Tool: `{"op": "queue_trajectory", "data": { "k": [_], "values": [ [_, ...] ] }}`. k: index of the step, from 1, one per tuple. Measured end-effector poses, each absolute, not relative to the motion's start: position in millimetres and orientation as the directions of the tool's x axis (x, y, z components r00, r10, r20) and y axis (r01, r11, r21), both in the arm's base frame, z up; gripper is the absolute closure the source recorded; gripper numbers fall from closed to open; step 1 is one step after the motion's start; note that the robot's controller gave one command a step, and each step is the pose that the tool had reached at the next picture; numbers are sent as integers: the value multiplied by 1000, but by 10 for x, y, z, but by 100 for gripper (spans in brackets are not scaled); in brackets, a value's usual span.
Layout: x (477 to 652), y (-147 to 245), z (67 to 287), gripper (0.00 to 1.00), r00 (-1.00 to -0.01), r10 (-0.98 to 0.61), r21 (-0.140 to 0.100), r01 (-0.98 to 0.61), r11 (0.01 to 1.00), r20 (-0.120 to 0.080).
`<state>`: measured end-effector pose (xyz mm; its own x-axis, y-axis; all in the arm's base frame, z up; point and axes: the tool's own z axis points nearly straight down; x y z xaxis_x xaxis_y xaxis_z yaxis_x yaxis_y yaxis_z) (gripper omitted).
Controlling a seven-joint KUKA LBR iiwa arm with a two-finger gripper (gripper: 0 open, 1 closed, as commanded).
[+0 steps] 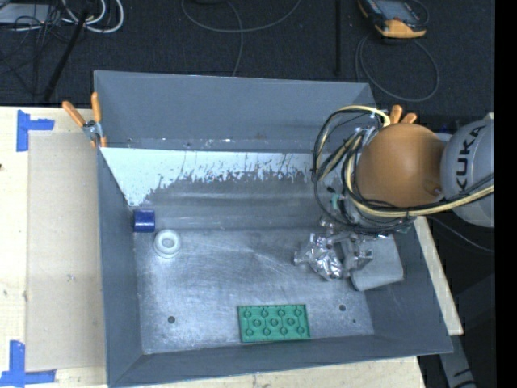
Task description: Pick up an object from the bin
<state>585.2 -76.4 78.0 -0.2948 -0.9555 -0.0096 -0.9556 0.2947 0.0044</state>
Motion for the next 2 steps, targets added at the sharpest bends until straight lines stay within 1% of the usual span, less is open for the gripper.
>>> {"op": "queue_trajectory", "data": {
  "k": [1, 2],
  "values": [
    [5932, -866, 784, 0, -282, -959, 3, -960, 282, -22],
    [5935, -941, 803, 100, -293, -956, 2, -956, 293, -14]
  ]
}}
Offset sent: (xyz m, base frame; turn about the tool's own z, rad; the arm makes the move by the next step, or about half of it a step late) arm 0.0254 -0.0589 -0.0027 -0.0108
